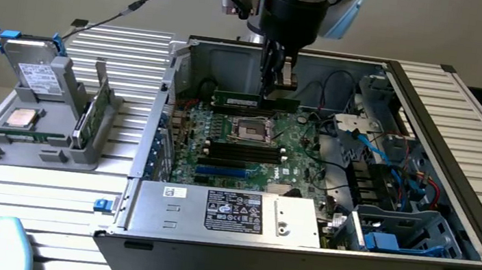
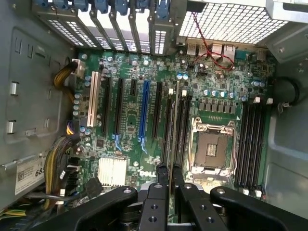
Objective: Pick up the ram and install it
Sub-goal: 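Pick up the ram and move it above insertion slot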
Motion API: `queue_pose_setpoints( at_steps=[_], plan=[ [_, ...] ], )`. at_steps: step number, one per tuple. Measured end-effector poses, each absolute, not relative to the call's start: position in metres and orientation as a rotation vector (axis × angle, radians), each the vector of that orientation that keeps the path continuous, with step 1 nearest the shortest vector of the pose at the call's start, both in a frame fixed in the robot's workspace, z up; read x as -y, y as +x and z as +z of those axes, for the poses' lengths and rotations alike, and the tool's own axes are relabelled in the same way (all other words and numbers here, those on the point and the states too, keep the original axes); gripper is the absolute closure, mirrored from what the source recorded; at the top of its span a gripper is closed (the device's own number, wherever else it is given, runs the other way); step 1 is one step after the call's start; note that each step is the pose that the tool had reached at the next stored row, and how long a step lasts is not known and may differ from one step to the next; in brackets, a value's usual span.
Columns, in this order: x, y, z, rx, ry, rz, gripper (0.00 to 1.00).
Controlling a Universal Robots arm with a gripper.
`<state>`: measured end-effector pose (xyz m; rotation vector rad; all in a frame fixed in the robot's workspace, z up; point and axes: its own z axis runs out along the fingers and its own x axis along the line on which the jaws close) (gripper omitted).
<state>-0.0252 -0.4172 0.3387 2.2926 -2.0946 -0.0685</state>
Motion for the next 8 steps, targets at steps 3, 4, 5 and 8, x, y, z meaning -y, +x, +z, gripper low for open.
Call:
queue_pose_setpoints(
  at_steps=[3,4,5,8],
  plan=[
    [0.415,-0.025,0.333,2.102,2.286,-0.069,0.86],
    [0.414,-0.025,0.332,2.105,2.284,-0.069,0.86],
    [0.413,-0.025,0.330,2.107,2.281,-0.069,0.86],
    [0.411,-0.025,0.325,2.117,2.272,-0.069,0.86]
  ],
)
